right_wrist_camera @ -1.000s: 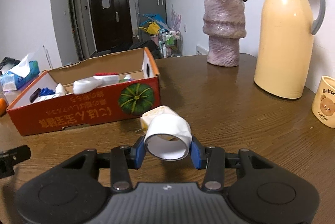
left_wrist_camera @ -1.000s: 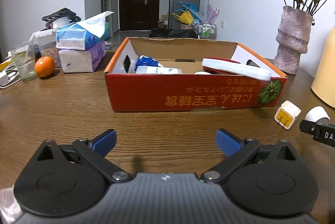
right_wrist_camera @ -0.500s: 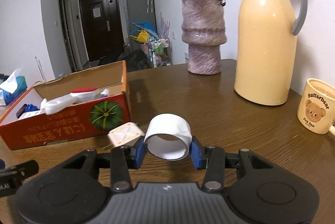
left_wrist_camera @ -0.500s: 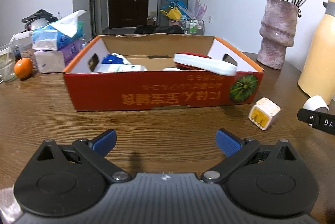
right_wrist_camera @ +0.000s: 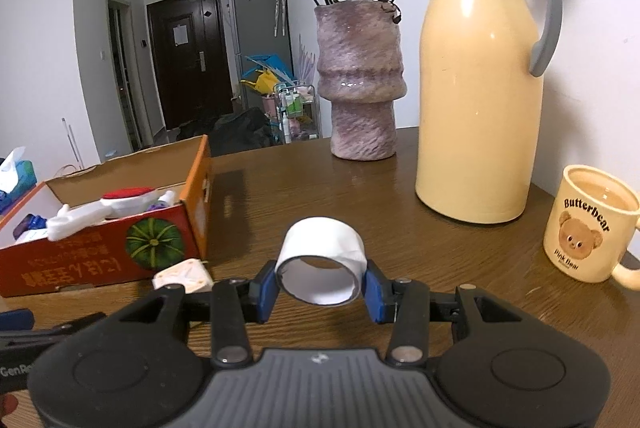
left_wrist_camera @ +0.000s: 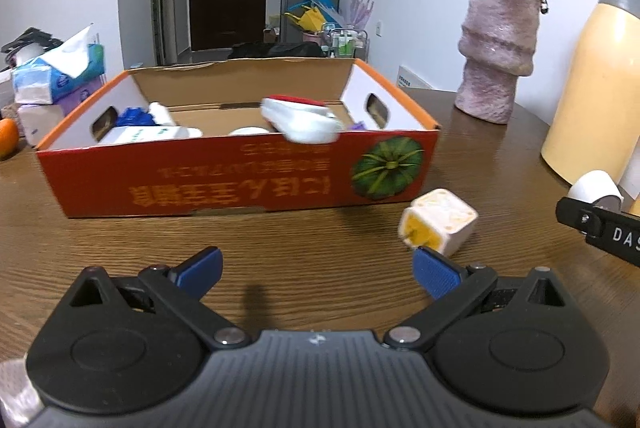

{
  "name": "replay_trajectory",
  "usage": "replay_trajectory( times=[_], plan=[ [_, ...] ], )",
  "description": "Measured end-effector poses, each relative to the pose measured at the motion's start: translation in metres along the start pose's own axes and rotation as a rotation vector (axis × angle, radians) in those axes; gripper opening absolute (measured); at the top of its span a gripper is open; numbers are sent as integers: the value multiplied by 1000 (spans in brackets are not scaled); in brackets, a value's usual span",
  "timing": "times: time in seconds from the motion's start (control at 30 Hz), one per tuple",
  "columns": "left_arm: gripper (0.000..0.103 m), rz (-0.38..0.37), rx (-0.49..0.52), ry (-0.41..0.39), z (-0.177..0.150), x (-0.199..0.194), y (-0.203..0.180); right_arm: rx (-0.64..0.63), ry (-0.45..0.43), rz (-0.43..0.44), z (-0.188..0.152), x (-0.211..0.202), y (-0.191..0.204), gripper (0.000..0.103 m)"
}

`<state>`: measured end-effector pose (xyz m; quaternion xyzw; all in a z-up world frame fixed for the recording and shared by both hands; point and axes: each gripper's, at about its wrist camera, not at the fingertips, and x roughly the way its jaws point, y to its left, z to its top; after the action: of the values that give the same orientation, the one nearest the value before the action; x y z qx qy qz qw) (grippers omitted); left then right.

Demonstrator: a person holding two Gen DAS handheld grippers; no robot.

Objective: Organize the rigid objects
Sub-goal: 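Grasp the white charger cube with the left gripper while the right holds the tape roll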

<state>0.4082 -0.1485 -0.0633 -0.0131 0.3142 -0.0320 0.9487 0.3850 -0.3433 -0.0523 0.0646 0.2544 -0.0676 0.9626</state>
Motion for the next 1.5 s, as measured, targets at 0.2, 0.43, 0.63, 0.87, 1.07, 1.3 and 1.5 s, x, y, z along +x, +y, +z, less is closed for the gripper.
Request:
replay_trajectory(
  times=[0.2,0.43,0.63,0.87,1.07,1.3,1.5],
  plan=[
    [103,1,6,-1,4,10,-28,-3,-6,-8,4,9,-20,43],
    [103,19,-14,-1,12,24,-53,-6,-22,-21,9,18,-43,43],
    [103,43,-44,8,17,36,-69,8,-17,-29,13,30,-59,43],
    [103,87,-61,39,22,53,-85,16,-19,-47,18,43,-71,43],
    [90,125,-74,75,21,65,-90,20,-8,-64,19,54,-73,43],
    [68,87,-56,70,21,65,-87,-8,-4,-65,14,54,-66,43],
    [61,41,-30,59,21,58,-86,-10,-7,-64,13,53,-65,43]
  ],
)
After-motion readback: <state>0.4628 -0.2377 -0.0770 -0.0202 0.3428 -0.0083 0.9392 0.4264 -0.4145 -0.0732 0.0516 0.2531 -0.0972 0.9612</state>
